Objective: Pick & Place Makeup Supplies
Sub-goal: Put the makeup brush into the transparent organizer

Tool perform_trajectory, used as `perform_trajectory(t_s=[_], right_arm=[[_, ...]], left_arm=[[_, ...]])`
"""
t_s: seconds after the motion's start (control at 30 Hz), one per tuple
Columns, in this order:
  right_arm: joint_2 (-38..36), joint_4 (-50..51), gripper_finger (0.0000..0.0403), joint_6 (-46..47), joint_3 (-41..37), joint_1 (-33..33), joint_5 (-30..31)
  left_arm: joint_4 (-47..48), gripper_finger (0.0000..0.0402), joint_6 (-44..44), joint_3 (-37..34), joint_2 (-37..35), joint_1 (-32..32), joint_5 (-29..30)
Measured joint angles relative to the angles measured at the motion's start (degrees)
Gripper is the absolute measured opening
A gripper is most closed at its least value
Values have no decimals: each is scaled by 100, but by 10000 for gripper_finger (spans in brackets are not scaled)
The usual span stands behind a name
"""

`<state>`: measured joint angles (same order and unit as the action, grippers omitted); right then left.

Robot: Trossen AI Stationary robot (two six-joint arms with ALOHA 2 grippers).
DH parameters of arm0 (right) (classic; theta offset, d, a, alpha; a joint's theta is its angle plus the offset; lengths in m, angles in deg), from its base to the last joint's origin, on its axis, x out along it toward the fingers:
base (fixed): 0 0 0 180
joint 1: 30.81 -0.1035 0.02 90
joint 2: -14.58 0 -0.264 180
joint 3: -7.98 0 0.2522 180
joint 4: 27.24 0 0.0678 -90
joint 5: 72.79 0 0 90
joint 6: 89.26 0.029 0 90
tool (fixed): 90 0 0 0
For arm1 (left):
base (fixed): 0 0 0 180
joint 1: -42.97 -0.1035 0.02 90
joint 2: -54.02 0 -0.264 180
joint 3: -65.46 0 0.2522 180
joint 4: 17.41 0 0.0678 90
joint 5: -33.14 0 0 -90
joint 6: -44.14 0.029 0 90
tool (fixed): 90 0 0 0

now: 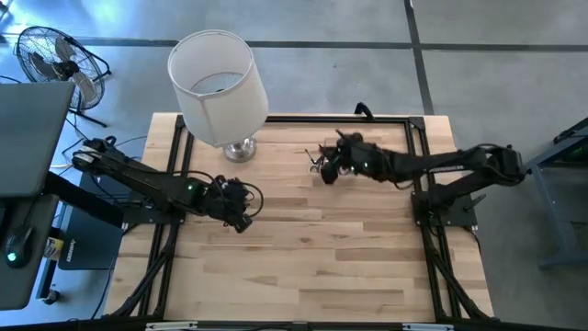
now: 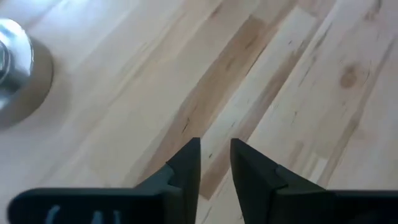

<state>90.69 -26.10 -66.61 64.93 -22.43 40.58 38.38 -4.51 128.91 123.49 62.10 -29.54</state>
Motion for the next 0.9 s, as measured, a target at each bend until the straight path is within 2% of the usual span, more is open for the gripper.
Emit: perform_trajectory(t_s=[0.1,0.23,0.47,0.6,0.77,0.9], right_arm=[[0,414,12,-361,422,283,89],[65,516,13,-452,561,610,49],[813,276,13,-155,537,698,-188],[1198,194,13,-15,603,700,-173],[1513,242,16,-52,679,707,-286],[1626,278,37,-59,679,707,-488]], left_arm=[[38,66,281,-18,-65,0,200],[-26,51,512,-392,-638,-1,311],[-658,48,534,-1521,-2065,0,178],[-936,48,533,-1914,-2689,0,191],[-879,48,587,-1984,-2956,-2,286],[-884,48,684,-1989,-2951,0,333]])
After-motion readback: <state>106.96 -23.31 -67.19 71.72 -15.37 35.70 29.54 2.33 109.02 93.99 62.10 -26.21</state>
